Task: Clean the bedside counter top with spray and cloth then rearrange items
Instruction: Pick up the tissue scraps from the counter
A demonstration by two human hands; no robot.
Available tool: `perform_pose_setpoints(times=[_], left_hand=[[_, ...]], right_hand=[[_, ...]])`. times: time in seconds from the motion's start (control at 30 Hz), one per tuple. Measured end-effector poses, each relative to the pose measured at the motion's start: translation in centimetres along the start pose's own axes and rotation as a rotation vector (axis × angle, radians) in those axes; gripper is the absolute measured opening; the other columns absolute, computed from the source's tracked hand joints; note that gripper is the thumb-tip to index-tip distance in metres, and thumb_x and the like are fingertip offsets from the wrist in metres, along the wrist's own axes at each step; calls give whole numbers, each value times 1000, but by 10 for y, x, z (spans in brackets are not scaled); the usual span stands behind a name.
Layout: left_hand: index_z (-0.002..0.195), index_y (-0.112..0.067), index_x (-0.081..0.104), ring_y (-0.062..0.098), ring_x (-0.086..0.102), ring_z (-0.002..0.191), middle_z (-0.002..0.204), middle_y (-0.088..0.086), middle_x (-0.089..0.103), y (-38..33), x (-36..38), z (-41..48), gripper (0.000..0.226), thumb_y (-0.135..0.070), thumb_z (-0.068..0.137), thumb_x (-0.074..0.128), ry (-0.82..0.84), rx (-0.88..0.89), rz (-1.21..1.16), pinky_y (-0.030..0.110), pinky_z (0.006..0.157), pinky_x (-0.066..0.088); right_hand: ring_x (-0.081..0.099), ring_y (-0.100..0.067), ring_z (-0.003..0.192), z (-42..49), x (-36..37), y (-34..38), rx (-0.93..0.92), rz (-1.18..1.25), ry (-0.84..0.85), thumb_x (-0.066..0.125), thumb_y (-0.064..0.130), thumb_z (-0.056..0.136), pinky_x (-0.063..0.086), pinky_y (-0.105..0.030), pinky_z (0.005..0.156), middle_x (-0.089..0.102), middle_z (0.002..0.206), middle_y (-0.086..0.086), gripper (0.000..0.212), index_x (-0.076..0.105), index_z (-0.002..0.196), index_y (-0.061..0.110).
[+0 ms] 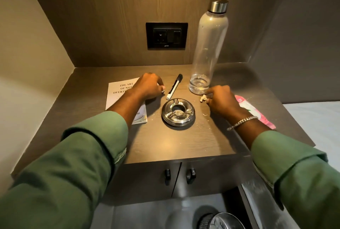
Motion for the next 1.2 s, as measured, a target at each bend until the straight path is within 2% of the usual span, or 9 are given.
perform_pose_setpoints(times=[0.27, 0.33, 0.4, 0.47, 0.63, 0.83, 0.93, 1.07, 1.2], left_hand=[[99, -11, 70, 23, 59, 98, 115, 12, 64, -1, 10, -12, 18, -12, 81, 71, -140, -16, 15, 35, 83, 53], [98, -11, 71, 15, 57, 92, 114, 10, 66, -8, 5, -19, 20, -18, 79, 74, -205, -46, -116, 27, 77, 48], [95, -13, 73, 10, 60, 85, 106, 7, 71, -24, -8, -33, 19, -20, 77, 76, -285, -58, -322, 22, 71, 49], [88, -14, 75, 16, 68, 73, 88, 7, 74, -51, -19, -58, 16, -19, 74, 79, -304, -13, -549, 27, 69, 57], [84, -4, 74, 21, 69, 66, 80, 14, 72, -120, 8, -153, 12, -8, 74, 78, -86, 43, -834, 26, 61, 59], [81, -1, 72, 31, 70, 65, 78, 19, 72, -159, 96, -244, 10, -4, 73, 78, -32, -65, -1048, 38, 65, 60], [80, 0, 70, 20, 68, 54, 65, 8, 73, -161, 165, -283, 9, 5, 73, 75, -1, -188, -1137, 23, 51, 55], [80, -5, 67, 24, 65, 58, 76, 16, 71, -162, 267, -313, 13, 7, 77, 70, 196, -474, -1183, 33, 60, 58], [86, 0, 64, 29, 63, 62, 86, 28, 67, -149, 374, -322, 10, 6, 78, 67, 361, -633, -1143, 32, 60, 57]], right_hand=[[66, -32, 95, -1, 4, 23, -93, -211, 53, 67, 9, 87, 57, -40, 84, 69, 105, -17, 21, 70, 108, 8], [68, -24, 90, -11, -1, 17, -73, 1, 11, 67, 11, 88, 58, -36, 83, 71, 97, -12, 14, 72, 101, 10], [69, -4, 72, -26, -8, 13, -36, 345, -77, 69, 14, 87, 57, -20, 68, 71, 82, -2, 7, 74, 93, 13], [65, 3, 63, -48, -16, 11, -46, 583, -149, 72, 16, 85, 48, -8, 56, 70, 79, 6, 8, 76, 92, 17], [67, -15, 78, -109, -27, -9, -18, 946, -71, 72, 5, 84, 58, -32, 75, 75, 91, -9, 19, 75, 103, 4], [67, -17, 79, -206, -6, -71, 31, 1086, -12, 71, 0, 82, 57, -27, 70, 75, 95, -18, 18, 74, 100, 2], [66, -15, 76, -251, 31, -113, 73, 1054, 59, 71, 0, 82, 56, -28, 70, 75, 91, -13, 16, 75, 95, 9], [68, -10, 74, -299, 105, -184, 284, 960, 113, 72, 2, 83, 57, -30, 75, 77, 86, -1, 20, 76, 89, 21], [70, -14, 81, -331, 192, -251, 467, 852, 112, 72, -3, 79, 56, -31, 81, 76, 90, -2, 20, 76, 93, 10]])
Point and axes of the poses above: each hand's wrist, its own z-axis towards the middle knuckle, its own x-axis out of the palm, y = z × x, the point moved 2 cm from there along z, towards the middle knuckle
